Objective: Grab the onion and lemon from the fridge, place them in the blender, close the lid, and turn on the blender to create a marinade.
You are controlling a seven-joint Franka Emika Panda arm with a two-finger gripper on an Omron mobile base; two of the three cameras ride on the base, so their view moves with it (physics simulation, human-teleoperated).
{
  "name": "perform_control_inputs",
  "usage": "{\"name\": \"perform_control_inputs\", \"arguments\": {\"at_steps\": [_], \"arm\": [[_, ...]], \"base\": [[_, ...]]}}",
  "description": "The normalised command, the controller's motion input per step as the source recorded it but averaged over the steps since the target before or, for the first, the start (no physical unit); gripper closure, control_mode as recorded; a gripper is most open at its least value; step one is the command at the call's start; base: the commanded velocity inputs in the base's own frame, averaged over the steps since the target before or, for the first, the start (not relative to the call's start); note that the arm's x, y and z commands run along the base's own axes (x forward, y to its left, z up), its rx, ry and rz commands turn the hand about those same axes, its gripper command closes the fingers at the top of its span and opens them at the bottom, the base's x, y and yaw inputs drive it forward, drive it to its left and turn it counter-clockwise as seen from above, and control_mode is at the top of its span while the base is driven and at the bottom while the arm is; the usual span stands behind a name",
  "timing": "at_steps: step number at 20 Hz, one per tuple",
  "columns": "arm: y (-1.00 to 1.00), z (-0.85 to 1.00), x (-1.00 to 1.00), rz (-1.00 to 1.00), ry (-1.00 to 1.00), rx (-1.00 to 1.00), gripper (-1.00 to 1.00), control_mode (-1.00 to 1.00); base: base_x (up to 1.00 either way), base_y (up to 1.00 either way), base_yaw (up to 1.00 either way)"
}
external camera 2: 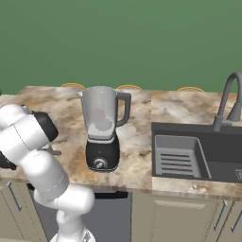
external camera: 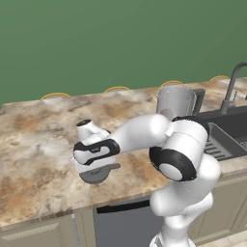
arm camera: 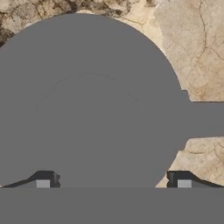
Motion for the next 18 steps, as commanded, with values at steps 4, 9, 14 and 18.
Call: {"name": "perform_control_inputs", "arguments": {"at_steps": [4,9,14,18], "arm": [[0.00,-0.01,0.03,0.00,-0.03,0.01,-1.00,-1.00],[0.00,0.00,0.10,-0.02,-0.04,0.00,-1.00,-1.00],[0.00,0.00,0.20,-0.03,-0.03,0.00,-1.00,-1.00],[0.00,0.00,0.17,-0.01,0.00,0.00,-1.00,-1.00]], "base": [[0.00,0.00,0.00],[0.00,0.00,0.00],[0.00,0.00,0.00],[0.00,0.00,0.00]]}}
